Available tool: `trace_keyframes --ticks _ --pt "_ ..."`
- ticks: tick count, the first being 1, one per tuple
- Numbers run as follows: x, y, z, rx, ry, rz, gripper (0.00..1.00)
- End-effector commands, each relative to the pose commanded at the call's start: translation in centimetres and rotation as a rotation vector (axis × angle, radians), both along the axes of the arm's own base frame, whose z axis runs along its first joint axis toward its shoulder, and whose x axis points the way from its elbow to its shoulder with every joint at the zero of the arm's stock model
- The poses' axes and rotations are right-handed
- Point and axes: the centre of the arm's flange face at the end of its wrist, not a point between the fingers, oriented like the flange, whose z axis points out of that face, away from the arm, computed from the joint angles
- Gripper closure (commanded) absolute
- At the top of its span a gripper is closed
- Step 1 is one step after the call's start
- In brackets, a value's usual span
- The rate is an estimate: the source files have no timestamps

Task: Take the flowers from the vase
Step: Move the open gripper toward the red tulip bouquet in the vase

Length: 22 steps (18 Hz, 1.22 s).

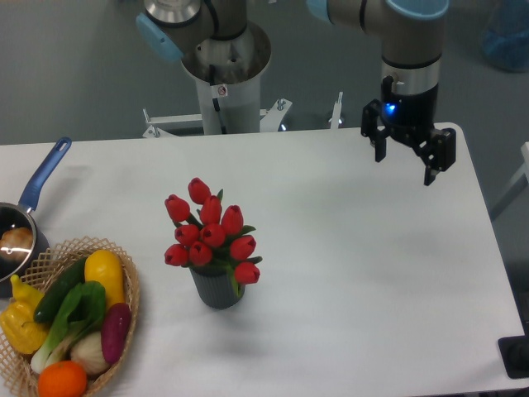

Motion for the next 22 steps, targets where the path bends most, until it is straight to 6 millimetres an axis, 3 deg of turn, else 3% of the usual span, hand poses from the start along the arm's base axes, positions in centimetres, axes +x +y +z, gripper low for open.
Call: trace_keyframes --ticks 3,8,12,16,22 --pt "0.3 0.2 -0.3 0.019 -0.019 -0.008 0.0" --pt "1.3 2.2 -1.4 0.107 -0.081 -0.063 0.0" --pt "2.0 2.5 -2.5 0.162 -0.154 0.007 0.0" --pt "3.2 4.5 -2.6 0.262 -0.232 -0.011 0.0" --pt "5.2 8.1 -5.2 0.34 -0.359 -0.078 0.0"
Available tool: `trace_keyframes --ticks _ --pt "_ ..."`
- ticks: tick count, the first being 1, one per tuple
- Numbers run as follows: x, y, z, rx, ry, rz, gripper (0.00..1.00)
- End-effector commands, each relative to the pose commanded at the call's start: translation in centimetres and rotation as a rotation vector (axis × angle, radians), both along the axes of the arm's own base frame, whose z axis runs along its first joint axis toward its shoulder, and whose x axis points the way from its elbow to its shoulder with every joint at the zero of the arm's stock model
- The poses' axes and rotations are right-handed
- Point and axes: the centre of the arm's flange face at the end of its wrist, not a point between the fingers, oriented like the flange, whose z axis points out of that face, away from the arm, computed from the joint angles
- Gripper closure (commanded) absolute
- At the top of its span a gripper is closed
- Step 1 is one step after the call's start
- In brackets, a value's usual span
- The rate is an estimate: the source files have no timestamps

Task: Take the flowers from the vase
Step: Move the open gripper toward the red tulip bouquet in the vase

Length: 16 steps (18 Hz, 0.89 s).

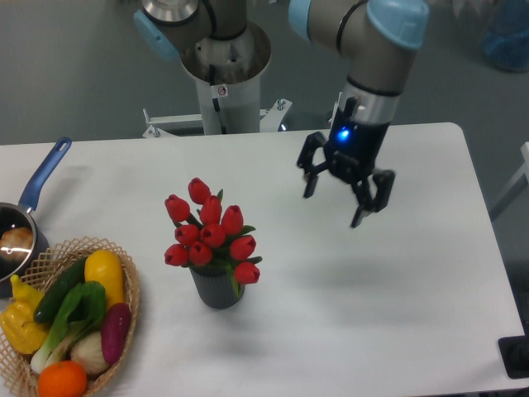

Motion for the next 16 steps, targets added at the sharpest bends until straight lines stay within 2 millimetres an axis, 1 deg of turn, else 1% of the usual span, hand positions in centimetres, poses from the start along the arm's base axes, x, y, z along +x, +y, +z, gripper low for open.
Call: trace_keyframes --ticks 1,4,6,7,10,11,16 --pt "0.4 0.4 -0.6 0.011 -0.028 -0.002 0.0" --pt "1.7 -0.4 -3.0 -0.006 -0.103 0.025 0.0" --pt "1.9 -1.1 -4.0 -0.007 -0.131 0.037 0.0" --pt "2.2 -1.1 -4.3 0.004 -0.146 0.033 0.0" --pt "3.5 -0.9 -4.9 0.09 -0.23 0.022 0.0" --pt "3.9 -0.9 -4.5 0.108 -0.239 0.02 0.0" --pt "4.7 -0.9 -4.7 0.118 -0.271 0.012 0.0"
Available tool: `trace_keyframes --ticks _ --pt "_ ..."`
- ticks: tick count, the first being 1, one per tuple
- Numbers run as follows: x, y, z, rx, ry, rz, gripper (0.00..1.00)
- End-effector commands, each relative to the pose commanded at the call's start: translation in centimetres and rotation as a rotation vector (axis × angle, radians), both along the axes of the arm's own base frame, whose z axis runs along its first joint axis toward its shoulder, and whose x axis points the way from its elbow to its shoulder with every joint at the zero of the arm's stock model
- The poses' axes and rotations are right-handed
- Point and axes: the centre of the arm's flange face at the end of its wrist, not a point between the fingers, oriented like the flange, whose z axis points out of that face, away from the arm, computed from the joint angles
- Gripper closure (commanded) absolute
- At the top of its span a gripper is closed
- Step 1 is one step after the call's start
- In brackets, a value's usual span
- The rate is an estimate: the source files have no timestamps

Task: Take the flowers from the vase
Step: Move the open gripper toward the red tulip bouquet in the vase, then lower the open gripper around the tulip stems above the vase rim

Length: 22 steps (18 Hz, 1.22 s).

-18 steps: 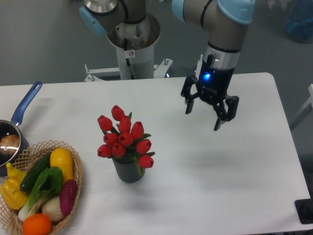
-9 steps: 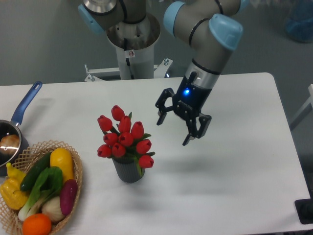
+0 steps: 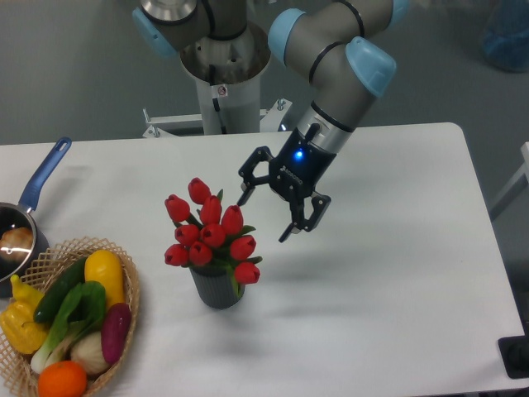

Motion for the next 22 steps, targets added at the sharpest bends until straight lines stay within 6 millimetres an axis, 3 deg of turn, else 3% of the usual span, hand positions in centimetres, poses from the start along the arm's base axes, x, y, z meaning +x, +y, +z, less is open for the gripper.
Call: trace_keyframes --ticks 22 --pt "1.9 1.6 -2.2 0.087 0.029 -0.136 0.0"
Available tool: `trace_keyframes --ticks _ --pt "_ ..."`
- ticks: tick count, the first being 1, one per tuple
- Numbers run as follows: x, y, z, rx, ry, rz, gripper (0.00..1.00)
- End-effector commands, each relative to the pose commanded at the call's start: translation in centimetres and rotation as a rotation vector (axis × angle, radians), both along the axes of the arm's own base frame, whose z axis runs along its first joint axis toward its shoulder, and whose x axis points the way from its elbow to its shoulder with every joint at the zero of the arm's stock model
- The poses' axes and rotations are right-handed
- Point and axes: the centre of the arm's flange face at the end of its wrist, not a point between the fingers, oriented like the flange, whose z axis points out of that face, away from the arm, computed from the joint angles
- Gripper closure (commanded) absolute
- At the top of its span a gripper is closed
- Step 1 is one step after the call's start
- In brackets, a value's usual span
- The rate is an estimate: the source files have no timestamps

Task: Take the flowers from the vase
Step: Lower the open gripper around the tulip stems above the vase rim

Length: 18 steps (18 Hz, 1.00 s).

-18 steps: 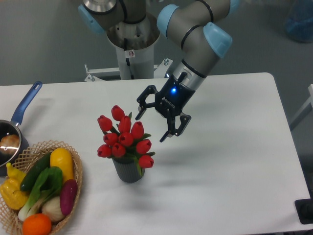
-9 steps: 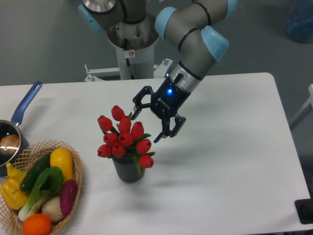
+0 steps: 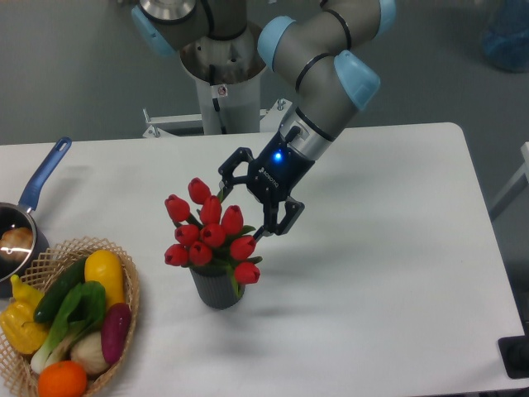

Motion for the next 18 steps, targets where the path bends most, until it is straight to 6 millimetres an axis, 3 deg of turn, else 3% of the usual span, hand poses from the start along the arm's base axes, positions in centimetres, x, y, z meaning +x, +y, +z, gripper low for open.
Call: trace_keyframes --ticks 18 --pt "0.1 1.2 -1.5 0.045 -0.079 -0.005 0.0"
